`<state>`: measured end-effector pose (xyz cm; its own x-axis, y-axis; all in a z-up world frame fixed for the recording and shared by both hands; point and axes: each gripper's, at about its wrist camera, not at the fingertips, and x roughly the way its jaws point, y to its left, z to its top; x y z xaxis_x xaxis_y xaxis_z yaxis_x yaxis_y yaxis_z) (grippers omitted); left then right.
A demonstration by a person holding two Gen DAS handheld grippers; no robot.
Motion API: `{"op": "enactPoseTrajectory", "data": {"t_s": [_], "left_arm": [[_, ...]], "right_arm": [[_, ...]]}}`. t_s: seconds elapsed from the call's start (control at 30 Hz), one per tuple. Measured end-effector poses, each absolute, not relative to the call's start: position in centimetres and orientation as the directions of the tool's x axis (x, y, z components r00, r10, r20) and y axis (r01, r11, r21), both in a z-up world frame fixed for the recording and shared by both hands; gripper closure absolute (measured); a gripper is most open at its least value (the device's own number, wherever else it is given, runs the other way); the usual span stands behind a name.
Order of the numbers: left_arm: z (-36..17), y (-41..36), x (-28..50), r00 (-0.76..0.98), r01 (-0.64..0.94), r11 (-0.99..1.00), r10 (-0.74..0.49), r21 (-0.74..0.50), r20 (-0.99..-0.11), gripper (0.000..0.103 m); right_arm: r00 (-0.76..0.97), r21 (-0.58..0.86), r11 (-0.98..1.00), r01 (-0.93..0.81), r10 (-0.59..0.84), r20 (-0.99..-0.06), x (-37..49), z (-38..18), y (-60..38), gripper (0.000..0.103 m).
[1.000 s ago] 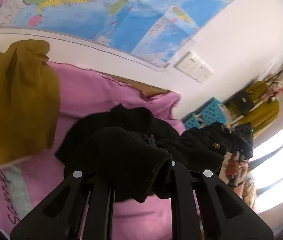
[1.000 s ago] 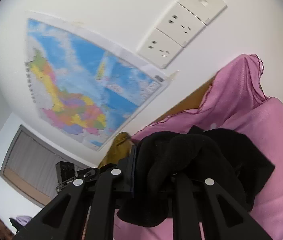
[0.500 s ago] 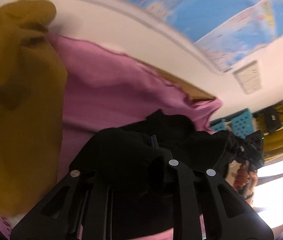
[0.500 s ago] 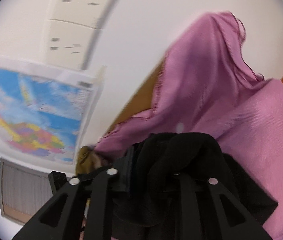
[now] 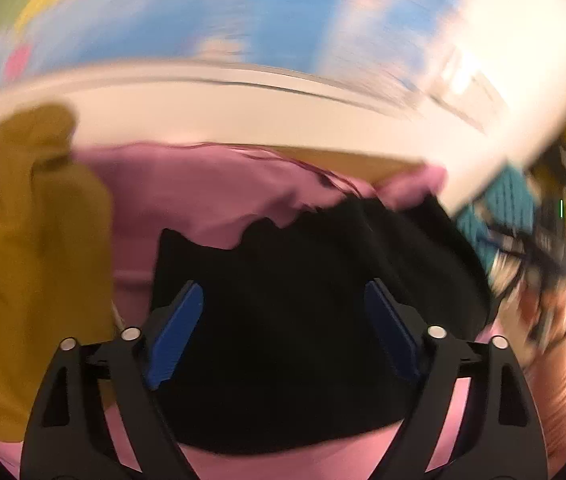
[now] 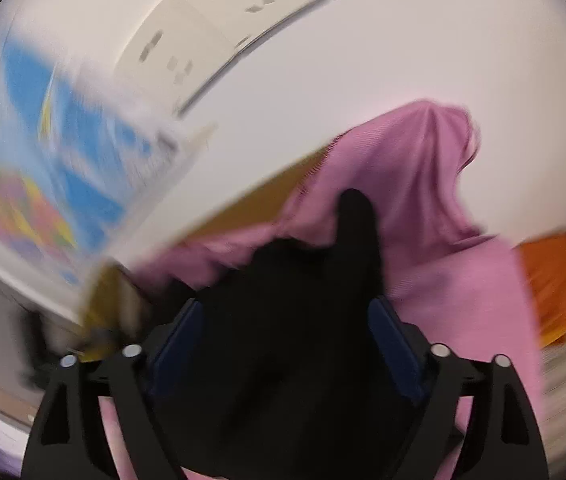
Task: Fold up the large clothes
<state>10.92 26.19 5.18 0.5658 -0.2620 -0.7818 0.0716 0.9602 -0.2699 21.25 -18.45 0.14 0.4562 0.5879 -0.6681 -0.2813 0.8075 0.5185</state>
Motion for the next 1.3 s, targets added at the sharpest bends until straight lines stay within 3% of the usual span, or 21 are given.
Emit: {"op": "enactPoseTrajectory", "data": {"t_s": [0.1,0.13,0.2,0.27,0.33,0.37,0.53,0.67,0.77,1.0,1.1,1.17,1.3], "left_arm": [[3.5,22.7,9.5,0.527,0.155,0.980,-0.188,-0.124,-0.829,0.012],[2.5,22.3,9.4,0.503,0.163,0.982,-0.166,-0.095,-0.848,0.011],[0.6,22.7,9.5,0.473,0.150,0.985,-0.146,-0.083,-0.869,0.011],[-1.8,24.1,10.0,0.431,0.074,0.985,-0.171,-0.154,-0.886,0.009],[-3.8,24.9,9.8,0.402,0.049,0.982,-0.189,-0.185,-0.896,0.007],[-4.2,24.9,9.5,0.418,0.040,0.983,-0.178,-0.178,-0.891,0.006],[-1.5,24.9,7.2,0.512,-0.012,0.988,-0.124,-0.151,-0.850,0.007],[1.2,26.5,2.6,0.611,-0.025,0.971,-0.174,-0.238,-0.773,0.007],[1.4,27.9,-0.4,0.611,-0.029,0.949,-0.232,-0.314,-0.757,0.007],[-3.0,26.8,-0.8,0.534,-0.048,0.857,-0.413,-0.514,-0.738,0.007],[-5.1,26.1,-0.2,0.489,-0.064,0.795,-0.502,-0.604,-0.713,0.007],[-5.9,25.8,0.5,0.476,-0.079,0.758,-0.541,-0.647,-0.693,0.007],[-6.4,26.4,1.5,0.512,-0.108,0.664,-0.601,-0.740,-0.614,0.007]], "right_arm": [[0.399,0.430,0.845,-0.318,0.531,-0.748,19.9,-1.9,-17.7,0.013],[0.370,0.422,0.844,-0.331,0.527,-0.765,19.6,-2.9,-17.5,0.017],[0.351,0.422,0.840,-0.341,0.530,-0.772,19.1,-4.3,-17.6,0.058],[0.377,0.440,0.841,-0.315,0.537,-0.755,18.9,-5.3,-19.0,0.075],[0.377,0.500,0.820,-0.279,0.572,-0.728,18.7,-6.0,-20.2,0.077],[0.385,0.514,0.817,-0.261,0.577,-0.720,18.5,-6.2,-20.6,0.077],[0.420,0.545,0.823,-0.159,0.556,-0.717,16.6,-5.7,-22.7,0.049],[0.523,0.639,0.742,-0.204,0.634,-0.569,11.3,-2.1,-25.5,0.030],[0.482,0.731,0.642,-0.230,0.728,-0.487,8.1,-2.4,-26.1,0.029],[0.348,0.842,0.522,-0.132,0.820,-0.454,6.6,-7.7,-20.7,0.028],[0.375,0.872,0.481,-0.089,0.828,-0.418,8.0,-8.5,-19.7,0.017],[0.407,0.882,0.469,-0.058,0.818,-0.408,8.8,-8.6,-19.0,0.016],[0.456,0.875,0.484,-0.020,0.783,-0.424,9.9,-8.2,-18.0,0.005]]}}
